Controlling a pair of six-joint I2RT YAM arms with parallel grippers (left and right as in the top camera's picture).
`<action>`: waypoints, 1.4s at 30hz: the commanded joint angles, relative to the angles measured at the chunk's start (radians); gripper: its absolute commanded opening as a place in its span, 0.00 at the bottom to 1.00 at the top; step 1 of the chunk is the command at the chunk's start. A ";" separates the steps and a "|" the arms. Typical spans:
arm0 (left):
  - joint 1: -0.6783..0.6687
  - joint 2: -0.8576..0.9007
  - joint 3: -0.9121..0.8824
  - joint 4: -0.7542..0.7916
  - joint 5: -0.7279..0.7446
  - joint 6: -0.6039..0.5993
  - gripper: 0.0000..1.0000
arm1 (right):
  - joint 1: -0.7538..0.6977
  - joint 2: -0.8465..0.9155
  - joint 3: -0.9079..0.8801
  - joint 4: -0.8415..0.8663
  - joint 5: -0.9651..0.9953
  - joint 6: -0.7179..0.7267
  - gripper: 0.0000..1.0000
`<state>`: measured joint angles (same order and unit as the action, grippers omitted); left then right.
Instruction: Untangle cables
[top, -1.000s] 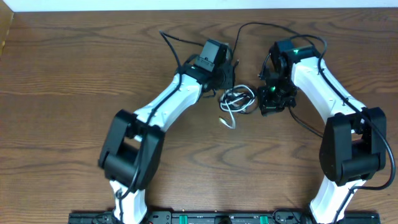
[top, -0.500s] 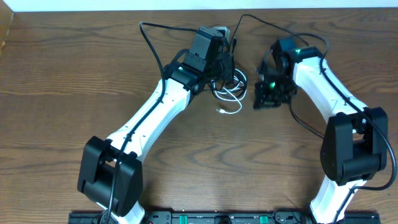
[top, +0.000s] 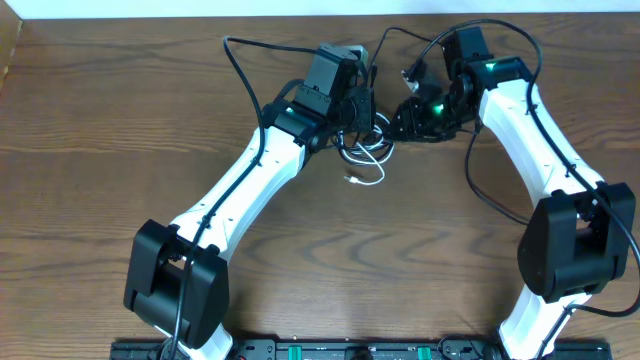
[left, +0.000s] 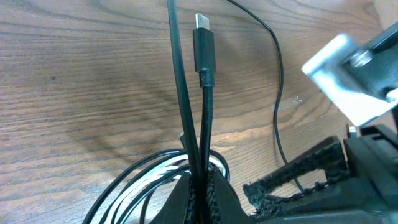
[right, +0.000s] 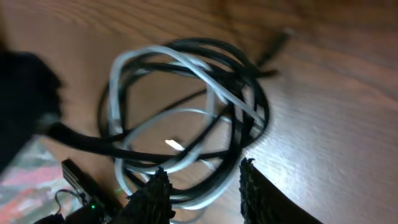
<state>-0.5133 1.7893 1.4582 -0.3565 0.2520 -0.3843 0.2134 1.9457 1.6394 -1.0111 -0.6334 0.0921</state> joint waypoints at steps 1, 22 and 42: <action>0.005 -0.022 0.018 0.001 -0.010 0.010 0.08 | 0.018 -0.027 0.031 0.036 -0.058 -0.087 0.35; 0.144 -0.022 0.018 -0.032 0.251 -0.246 0.08 | 0.140 -0.027 0.029 0.164 -0.073 -0.146 0.33; 0.193 -0.022 0.019 -0.029 0.392 -0.290 0.08 | 0.150 -0.027 0.029 0.195 0.006 -0.184 0.19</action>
<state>-0.3481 1.7893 1.4582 -0.3859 0.6136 -0.6628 0.3603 1.9457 1.6432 -0.8165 -0.6353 -0.0643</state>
